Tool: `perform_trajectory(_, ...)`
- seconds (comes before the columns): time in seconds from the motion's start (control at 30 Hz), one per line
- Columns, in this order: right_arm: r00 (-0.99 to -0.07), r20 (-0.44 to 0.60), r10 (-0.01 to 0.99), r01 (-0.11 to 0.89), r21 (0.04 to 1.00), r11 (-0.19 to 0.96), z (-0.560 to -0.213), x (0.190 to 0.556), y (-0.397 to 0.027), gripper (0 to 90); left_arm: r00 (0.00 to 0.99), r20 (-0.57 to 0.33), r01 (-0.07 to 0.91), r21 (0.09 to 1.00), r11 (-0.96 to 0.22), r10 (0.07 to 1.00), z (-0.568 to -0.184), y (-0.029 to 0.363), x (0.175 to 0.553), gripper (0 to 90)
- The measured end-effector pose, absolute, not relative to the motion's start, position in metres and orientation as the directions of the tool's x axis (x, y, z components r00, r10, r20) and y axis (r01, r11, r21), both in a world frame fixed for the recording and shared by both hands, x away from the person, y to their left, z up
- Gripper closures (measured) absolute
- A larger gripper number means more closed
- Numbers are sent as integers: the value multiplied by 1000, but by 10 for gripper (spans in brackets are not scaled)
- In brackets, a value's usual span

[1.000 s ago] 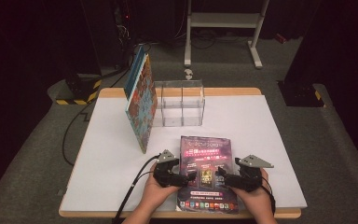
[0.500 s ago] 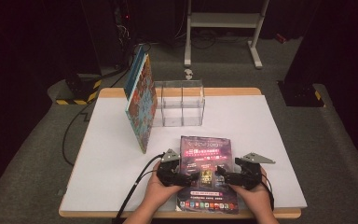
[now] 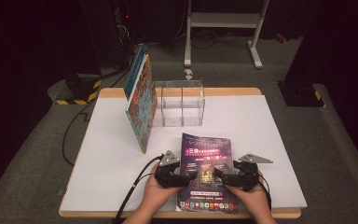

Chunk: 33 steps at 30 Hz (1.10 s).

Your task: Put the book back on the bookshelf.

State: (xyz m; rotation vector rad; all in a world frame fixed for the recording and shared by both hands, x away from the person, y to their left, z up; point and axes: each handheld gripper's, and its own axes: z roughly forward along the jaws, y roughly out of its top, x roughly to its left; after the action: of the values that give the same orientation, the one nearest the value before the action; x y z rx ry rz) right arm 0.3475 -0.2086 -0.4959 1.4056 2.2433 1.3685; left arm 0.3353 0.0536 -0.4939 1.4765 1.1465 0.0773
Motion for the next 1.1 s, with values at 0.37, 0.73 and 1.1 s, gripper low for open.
perform_trajectory(0.37,-543,355,761,666,734,133,-497,348,-210,91,532,-521,559,808,186,667,-492,59,330,437)
perform_trajectory(0.73,-542,327,774,666,728,159,-489,340,-209,169,535,-510,546,817,184,674,-489,60,326,530)
perform_trajectory(1.1,-548,264,794,633,752,187,-480,333,-212,379,538,-510,539,821,191,671,-487,62,325,603)
